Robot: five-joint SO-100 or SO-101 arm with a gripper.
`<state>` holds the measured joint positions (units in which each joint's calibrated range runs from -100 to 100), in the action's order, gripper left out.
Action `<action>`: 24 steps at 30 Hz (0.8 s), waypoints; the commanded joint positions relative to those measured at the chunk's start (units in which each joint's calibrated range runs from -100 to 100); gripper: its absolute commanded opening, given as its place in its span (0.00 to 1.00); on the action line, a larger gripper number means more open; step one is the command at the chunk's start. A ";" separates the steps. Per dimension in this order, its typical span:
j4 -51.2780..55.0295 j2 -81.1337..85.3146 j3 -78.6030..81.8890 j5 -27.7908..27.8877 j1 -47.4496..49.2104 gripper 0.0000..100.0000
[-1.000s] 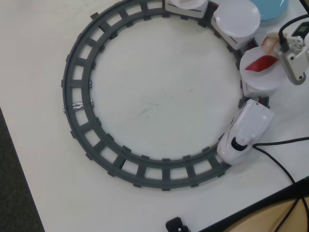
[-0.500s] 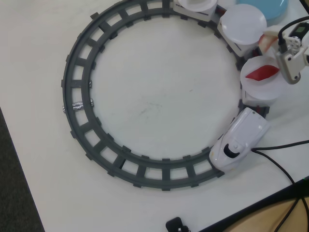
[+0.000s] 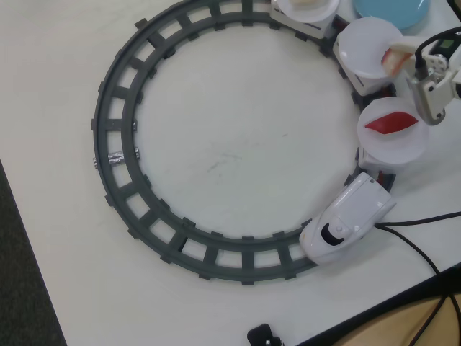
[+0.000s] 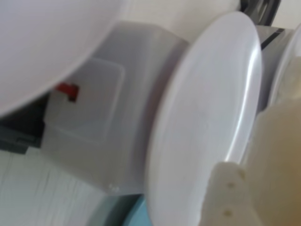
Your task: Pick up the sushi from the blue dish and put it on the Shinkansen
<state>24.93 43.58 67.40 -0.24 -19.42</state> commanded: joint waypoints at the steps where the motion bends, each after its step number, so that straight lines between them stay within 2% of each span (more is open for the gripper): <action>1: -1.27 0.97 -0.35 0.13 0.05 0.02; 24: -1.19 1.72 4.59 0.24 3.40 0.03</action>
<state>24.85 43.75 72.35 -0.24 -16.19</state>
